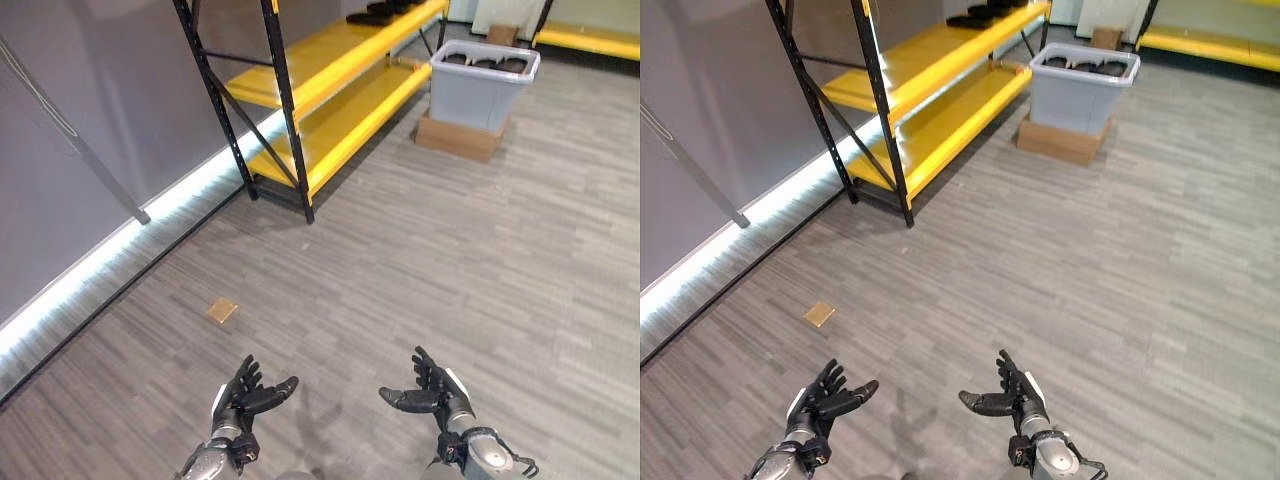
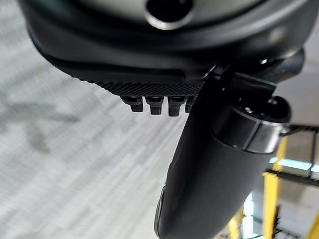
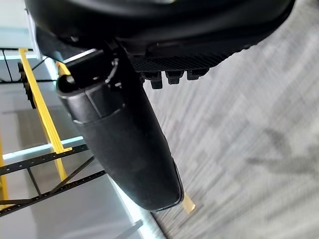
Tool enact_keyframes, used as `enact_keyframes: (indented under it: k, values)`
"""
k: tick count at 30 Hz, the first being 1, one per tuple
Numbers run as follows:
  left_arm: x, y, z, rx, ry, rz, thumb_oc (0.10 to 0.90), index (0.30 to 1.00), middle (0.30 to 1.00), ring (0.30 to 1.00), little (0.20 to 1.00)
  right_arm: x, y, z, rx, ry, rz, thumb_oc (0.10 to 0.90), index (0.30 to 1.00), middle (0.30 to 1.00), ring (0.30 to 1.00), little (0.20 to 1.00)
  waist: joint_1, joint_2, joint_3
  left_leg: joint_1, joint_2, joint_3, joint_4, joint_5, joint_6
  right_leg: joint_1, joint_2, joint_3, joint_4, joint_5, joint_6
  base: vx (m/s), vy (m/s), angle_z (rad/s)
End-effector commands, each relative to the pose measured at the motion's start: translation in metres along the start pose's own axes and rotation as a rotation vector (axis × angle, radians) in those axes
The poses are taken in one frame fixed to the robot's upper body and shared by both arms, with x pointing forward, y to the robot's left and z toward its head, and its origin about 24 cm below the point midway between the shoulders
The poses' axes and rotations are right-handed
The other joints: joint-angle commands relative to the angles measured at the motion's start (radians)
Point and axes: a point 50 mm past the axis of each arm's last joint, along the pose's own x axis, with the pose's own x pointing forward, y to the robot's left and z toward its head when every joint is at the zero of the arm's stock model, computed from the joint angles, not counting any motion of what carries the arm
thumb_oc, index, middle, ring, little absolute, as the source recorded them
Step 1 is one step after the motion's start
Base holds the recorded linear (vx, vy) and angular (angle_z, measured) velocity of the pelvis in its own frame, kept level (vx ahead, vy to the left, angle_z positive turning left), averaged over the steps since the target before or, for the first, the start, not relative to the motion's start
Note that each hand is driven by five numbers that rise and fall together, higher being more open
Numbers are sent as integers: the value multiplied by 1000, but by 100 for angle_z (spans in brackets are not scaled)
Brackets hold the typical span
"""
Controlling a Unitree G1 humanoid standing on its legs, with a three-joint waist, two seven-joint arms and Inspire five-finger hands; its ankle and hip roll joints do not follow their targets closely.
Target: Move parts from the plastic box to the shelf.
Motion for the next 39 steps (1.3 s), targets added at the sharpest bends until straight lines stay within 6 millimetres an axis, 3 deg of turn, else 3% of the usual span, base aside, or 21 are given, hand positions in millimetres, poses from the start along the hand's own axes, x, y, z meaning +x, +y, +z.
enact_keyframes:
  k: [1,2,4,6,7,9,10,12,14,18,20,23,25,26,27,28,30,33,35,37,39]
  values:
    - [9,-20,59,-15,-262,-128,900,1000,1000,1000,1000,9,-9,67,54,-324,-38,900,1000,1000,1000,1000,18,-29,-44,18,21,61,227,81,-4,13,98,-49,-94,62,-19,329,-317,-6]
    - [9,-20,59,-15,-262,-128,900,1000,1000,1000,1000,9,-10,67,55,-325,-38,900,1000,1000,1000,1000,17,-28,-45,14,23,60,230,79,-5,12,100,-50,-95,63,-20,287,-307,-29]
    - [10,-22,58,-26,-251,-137,900,1000,1000,1000,1000,10,-9,70,52,-336,-37,900,1000,1000,1000,1000,45,-38,-28,-80,64,52,459,174,-8,75,171,-51,-144,10,-64,279,-282,-36]
    - [9,-23,58,-34,-251,-143,900,1000,1000,1000,1000,11,-10,73,37,-350,-39,900,1000,1000,1000,1000,69,-57,4,-173,95,73,639,208,-8,130,218,-62,-186,-19,-102,247,-300,-49]
    - [9,-22,57,-31,-247,-143,900,1000,1000,1000,1000,11,-10,74,29,-352,-38,900,1000,1000,1000,1000,73,-73,13,-197,115,117,658,224,-3,152,226,-74,-204,-30,-111,223,-197,-67]
    - [8,-22,56,-38,-242,-147,900,1000,1000,1000,1000,11,-10,75,30,-354,-38,900,1000,1000,1000,1000,90,-73,24,-212,122,146,657,201,-10,177,245,-63,-224,-38,-114,204,-57,-36]
    - [7,-21,54,-46,-235,-142,900,1000,1000,1000,1000,11,-10,76,27,-358,-39,900,1000,1000,1000,1000,116,-85,38,-299,77,183,607,135,-6,213,247,-54,-266,-39,-107,210,44,-16]
    - [4,-16,49,-45,-221,-128,900,1000,1000,1000,1000,11,-9,74,34,-353,-34,900,1000,1000,1000,1000,141,-103,32,-368,39,180,517,100,10,229,256,-34,-298,-37,-97,230,79,-12]
    - [2,-12,45,-45,-208,-119,900,1000,1000,1000,1000,10,-10,72,36,-347,-38,900,1000,1000,1000,1000,149,-119,26,-415,56,180,313,154,2,247,257,-31,-307,-46,-87,225,110,-37]
    - [3,-8,44,-23,-201,-105,900,1000,1000,1000,1000,10,-8,66,44,-333,-36,900,1000,1000,1000,1000,177,-111,25,-425,36,66,-39,355,-44,307,301,-3,-329,-78,-85,267,149,-31]
    - [3,-8,46,-19,-207,-110,900,1000,1000,1000,1000,11,-8,65,33,-327,-35,900,1000,1000,1000,1000,186,-100,24,-448,16,12,-87,390,-46,314,314,14,-320,-88,-89,207,224,-9]
    - [2,-3,46,-22,-204,-98,900,1000,1000,1000,1000,12,3,62,47,-314,3,900,1000,1000,1000,1000,189,-106,-7,-413,-11,-3,-67,357,-16,339,304,42,-304,-108,-81,284,247,-8]
    - [2,-1,50,-9,-213,-98,900,1000,1000,1000,1000,13,8,62,69,-317,17,900,1000,1000,1000,1000,194,-123,-12,-421,-36,4,-8,324,3,348,280,54,-278,-124,-77,298,316,-15]
    - [3,2,54,8,-224,-92,900,1000,1000,1000,1000,15,15,65,80,-324,41,900,1000,1000,1000,1000,194,-133,-19,-420,-61,24,37,274,34,333,243,54,-195,-134,-56,255,307,-34]
    - [3,2,54,8,-224,-92,900,1000,1000,1000,1000,15,15,65,80,-324,41,900,1000,1000,1000,1000,195,-133,-18,-420,-61,25,38,273,35,332,242,55,-194,-135,-56,235,319,-35]
    - [4,3,55,14,-224,-88,900,1000,1000,1000,1000,16,18,66,88,-323,52,900,1000,1000,1000,1000,192,-136,-22,-415,-72,35,51,254,49,314,225,57,-141,-127,-45,155,235,-37]
    - [4,6,59,36,-237,-71,900,1000,1000,1000,1000,18,25,66,84,-319,78,900,1000,1000,1000,1000,178,-137,-19,-395,-100,55,78,207,85,234,186,72,39,-50,3,225,354,-30]
    - [3,8,60,37,-239,-58,900,1000,1000,1000,1000,18,29,63,73,-302,97,900,1000,1000,1000,1000,155,-112,-11,-342,-125,74,80,162,123,139,144,72,273,95,80,206,332,-10]
    - [2,10,57,43,-229,-55,900,1000,1000,1000,1000,17,29,62,40,-294,112,900,1000,1000,1000,1000,140,-83,6,-293,-130,97,76,132,141,93,108,17,376,148,96,236,337,-1]
    - [2,11,54,40,-218,-50,900,1000,1000,1000,1000,15,28,60,31,-289,112,900,1000,1000,1000,1000,133,-71,11,-273,-139,102,72,121,150,77,93,-6,379,165,98,210,204,-10]
    - [2,10,50,42,-201,-55,900,1000,1000,1000,1000,12,24,56,34,-279,109,900,1000,1000,1000,1000,114,-54,25,-219,-165,104,56,91,152,17,70,-39,235,110,64,349,180,-24]
